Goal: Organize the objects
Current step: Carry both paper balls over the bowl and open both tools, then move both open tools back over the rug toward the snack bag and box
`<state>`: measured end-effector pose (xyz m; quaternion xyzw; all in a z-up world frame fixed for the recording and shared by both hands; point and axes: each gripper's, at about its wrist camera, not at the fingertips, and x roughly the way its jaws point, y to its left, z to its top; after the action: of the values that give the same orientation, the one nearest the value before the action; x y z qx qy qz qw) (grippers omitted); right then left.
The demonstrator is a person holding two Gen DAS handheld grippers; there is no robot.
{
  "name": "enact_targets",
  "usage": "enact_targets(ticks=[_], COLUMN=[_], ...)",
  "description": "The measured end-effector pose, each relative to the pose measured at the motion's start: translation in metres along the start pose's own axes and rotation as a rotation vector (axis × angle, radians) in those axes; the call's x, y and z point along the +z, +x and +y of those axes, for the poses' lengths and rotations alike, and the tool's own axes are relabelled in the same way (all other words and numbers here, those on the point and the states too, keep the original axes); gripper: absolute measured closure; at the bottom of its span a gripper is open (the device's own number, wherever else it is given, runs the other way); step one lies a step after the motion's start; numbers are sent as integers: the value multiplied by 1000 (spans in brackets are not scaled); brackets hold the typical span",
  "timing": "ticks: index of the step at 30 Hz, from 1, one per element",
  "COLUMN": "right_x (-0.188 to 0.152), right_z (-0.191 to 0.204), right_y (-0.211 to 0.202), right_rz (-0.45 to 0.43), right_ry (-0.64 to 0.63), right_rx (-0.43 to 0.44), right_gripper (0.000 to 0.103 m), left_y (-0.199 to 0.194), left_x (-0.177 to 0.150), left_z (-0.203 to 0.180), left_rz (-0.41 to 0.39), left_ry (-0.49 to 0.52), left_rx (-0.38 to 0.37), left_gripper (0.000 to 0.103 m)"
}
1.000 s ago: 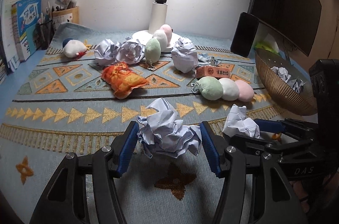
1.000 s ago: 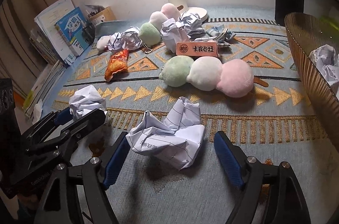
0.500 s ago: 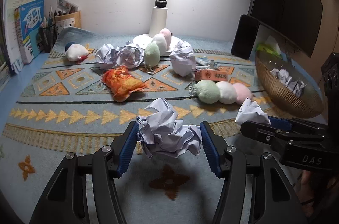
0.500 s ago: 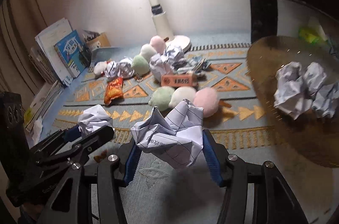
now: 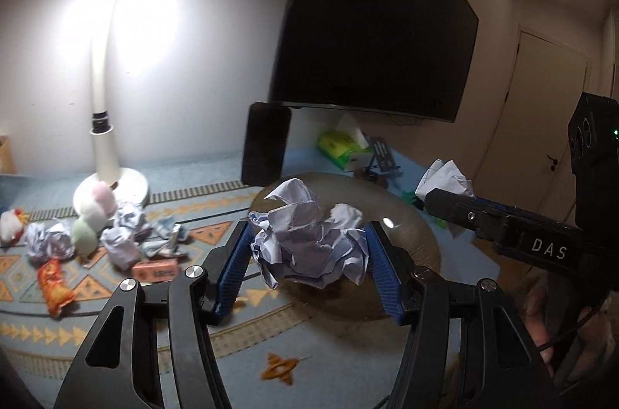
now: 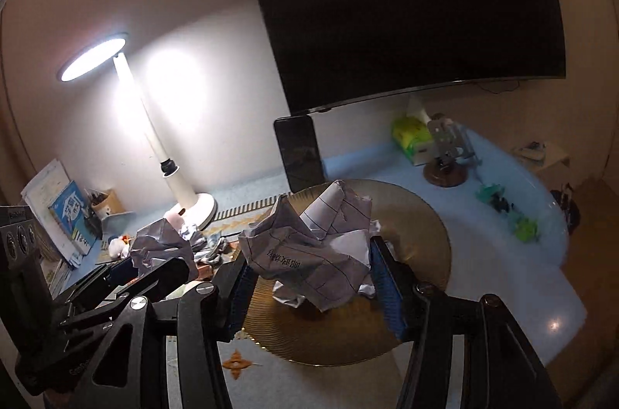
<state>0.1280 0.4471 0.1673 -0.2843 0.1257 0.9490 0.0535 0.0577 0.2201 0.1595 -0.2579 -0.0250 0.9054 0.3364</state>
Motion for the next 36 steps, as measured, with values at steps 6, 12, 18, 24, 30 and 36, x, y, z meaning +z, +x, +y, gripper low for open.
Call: enact_targets(ticks=[6,12,18,24,30,36], right_x=[-4,-2,-2,-3,-12,-29], right_z=[-18,-28,-20,32,94,152], right_y=[26,26,19,15,21,37], right_rz=[85,96,83,79,96,122], right_ry=[12,57,64,-27,-130,-186], right_rx=[-22,-40,4,97,184,276], right_gripper=[46,34,34,34,34,34], left_y=[40,68,53,15,-42,-95], left_x=[1,-11,-16,-16,-21,-32], left_z=[-26,-26,-2,25,58,103], left_rz=[47,109,106,45,-50,-107], left_ry=[41,31,-34,-104,-138,-207], left_rx=[-28,-5,-7,32,136,253], left_gripper=[46,18,18,18,18,18])
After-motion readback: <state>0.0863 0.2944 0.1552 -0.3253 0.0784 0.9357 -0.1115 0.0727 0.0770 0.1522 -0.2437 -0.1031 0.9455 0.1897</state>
